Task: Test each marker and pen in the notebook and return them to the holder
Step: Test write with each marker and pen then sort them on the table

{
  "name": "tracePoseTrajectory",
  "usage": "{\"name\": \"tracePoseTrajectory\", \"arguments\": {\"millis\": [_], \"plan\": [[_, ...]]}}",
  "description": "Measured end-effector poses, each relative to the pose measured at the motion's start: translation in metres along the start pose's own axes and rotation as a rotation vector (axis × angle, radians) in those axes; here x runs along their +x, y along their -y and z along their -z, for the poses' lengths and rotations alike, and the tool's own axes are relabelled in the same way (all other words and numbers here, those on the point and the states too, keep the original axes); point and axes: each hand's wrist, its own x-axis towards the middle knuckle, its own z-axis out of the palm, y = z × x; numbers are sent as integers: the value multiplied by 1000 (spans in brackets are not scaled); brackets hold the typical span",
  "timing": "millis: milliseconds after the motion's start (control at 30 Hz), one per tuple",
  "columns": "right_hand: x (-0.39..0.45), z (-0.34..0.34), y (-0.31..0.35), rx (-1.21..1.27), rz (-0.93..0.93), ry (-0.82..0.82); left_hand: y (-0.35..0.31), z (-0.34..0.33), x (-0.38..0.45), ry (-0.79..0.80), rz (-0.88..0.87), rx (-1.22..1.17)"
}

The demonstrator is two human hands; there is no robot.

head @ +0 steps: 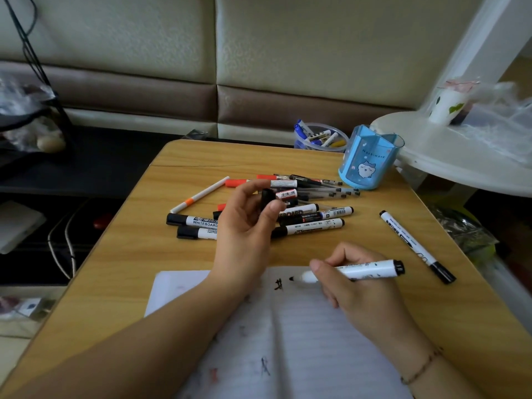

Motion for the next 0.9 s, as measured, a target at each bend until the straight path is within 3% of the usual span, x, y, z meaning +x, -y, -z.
{"name": "tracePoseTrajectory", "arguments": {"millis": [267,900], "plan": [[1,-2,-1,-81,-5,6,8,4,4,-5,11,-18],[3,-1,-1,26,-78,14,9,4,3,54,-25,42]]}}
